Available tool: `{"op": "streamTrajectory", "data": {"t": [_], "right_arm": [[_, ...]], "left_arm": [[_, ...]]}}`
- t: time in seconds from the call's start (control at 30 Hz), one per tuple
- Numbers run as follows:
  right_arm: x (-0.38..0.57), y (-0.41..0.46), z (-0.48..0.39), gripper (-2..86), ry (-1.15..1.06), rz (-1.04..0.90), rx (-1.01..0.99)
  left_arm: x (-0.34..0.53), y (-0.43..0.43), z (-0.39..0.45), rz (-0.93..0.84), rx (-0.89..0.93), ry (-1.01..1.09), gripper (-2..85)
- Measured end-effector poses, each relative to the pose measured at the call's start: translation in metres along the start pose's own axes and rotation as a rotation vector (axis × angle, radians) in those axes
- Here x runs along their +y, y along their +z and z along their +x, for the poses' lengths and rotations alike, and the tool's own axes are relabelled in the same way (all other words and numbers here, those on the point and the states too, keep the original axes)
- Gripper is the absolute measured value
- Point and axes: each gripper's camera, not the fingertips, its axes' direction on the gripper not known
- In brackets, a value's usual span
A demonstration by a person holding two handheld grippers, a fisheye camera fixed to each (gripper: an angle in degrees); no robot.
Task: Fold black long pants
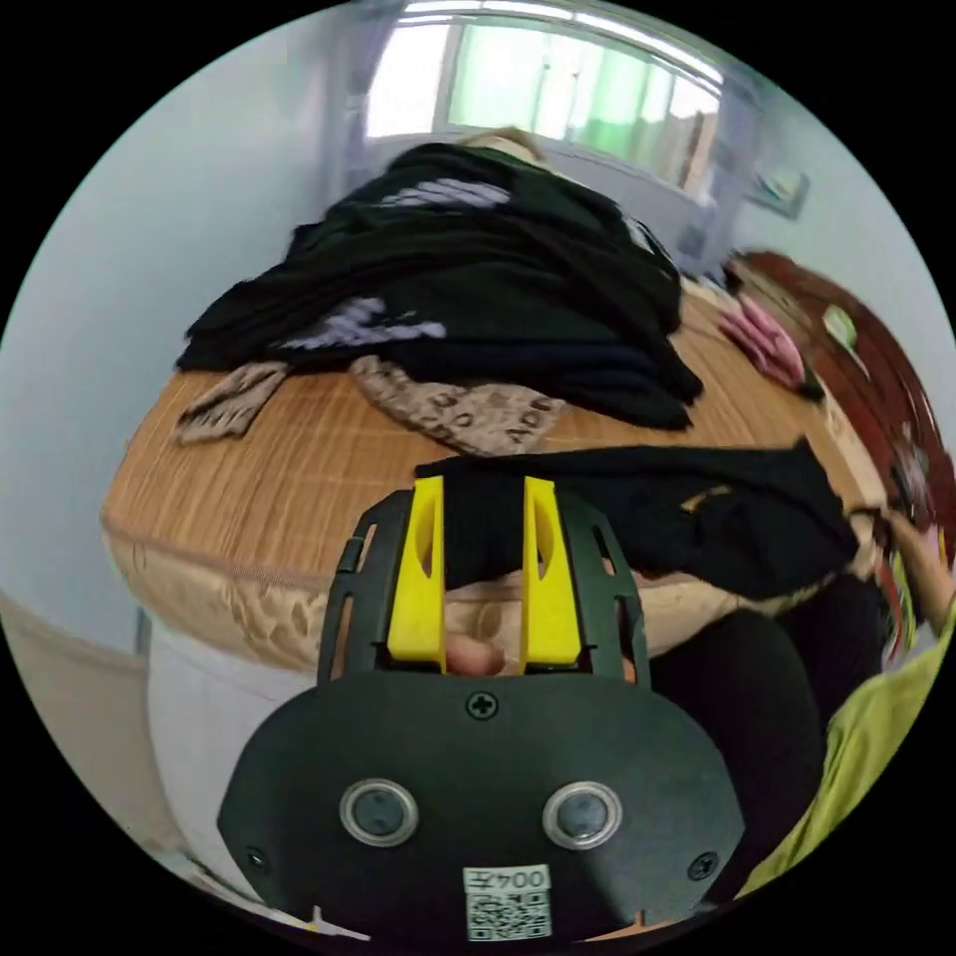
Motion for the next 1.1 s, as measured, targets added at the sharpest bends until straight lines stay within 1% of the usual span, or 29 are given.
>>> {"op": "streamTrajectory", "data": {"t": [0.03,0.07,0.13,0.2,0.3,0.4,0.53,0.6,0.7,0.77,0.83,0.9,0.97,1.0,1.1], "right_arm": [[-0.006,-0.012,0.006,8.2,0.023,0.050,-0.055],[-0.014,-0.021,0.013,8.6,0.043,0.085,-0.112],[-0.029,-0.031,0.019,9.8,0.067,0.109,-0.136],[-0.049,-0.036,0.021,11.0,0.074,0.100,-0.115],[-0.085,-0.037,0.014,12.5,0.054,0.072,-0.073],[-0.118,-0.029,0.000,12.7,-0.006,0.025,0.033],[-0.149,-0.003,-0.008,12.6,-0.057,-0.120,0.181],[-0.154,0.007,-0.006,13.2,-0.060,-0.172,0.230],[-0.157,0.007,0.003,13.5,-0.028,-0.189,0.195],[-0.154,0.003,0.008,13.5,-0.021,-0.192,0.177],[-0.151,0.000,0.011,13.1,-0.020,-0.194,0.176],[-0.147,-0.003,0.013,10.7,-0.022,-0.204,0.184],[-0.140,-0.007,0.013,6.8,-0.049,-0.205,0.191],[-0.138,-0.008,0.013,6.4,-0.054,-0.204,0.192],[-0.123,-0.016,0.015,4.8,-0.078,-0.183,0.223]], "left_arm": [[-0.021,0.011,0.026,-0.052,-0.016,0.115,11.2],[-0.031,0.018,0.038,-0.076,-0.032,0.165,11.1],[-0.065,0.043,0.075,-0.159,-0.097,0.315,11.5],[-0.086,0.062,0.093,-0.236,-0.101,0.382,12.2],[-0.113,0.084,0.107,-0.327,-0.072,0.436,13.0],[-0.134,0.090,0.119,-0.344,-0.115,0.493,12.8],[-0.152,0.103,0.144,-0.389,-0.146,0.602,10.4],[-0.160,0.107,0.152,-0.404,-0.139,0.624,10.3],[-0.174,0.109,0.161,-0.412,-0.110,0.638,12.0],[-0.182,0.116,0.163,-0.451,-0.113,0.620,14.1],[-0.194,0.120,0.164,-0.467,-0.066,0.586,15.0],[-0.201,0.122,0.168,-0.496,-0.027,0.576,13.6],[-0.205,0.122,0.175,-0.522,0.034,0.583,10.0],[-0.207,0.121,0.180,-0.539,0.070,0.587,8.2],[-0.210,0.117,0.194,-0.551,0.070,0.602,4.8]]}}
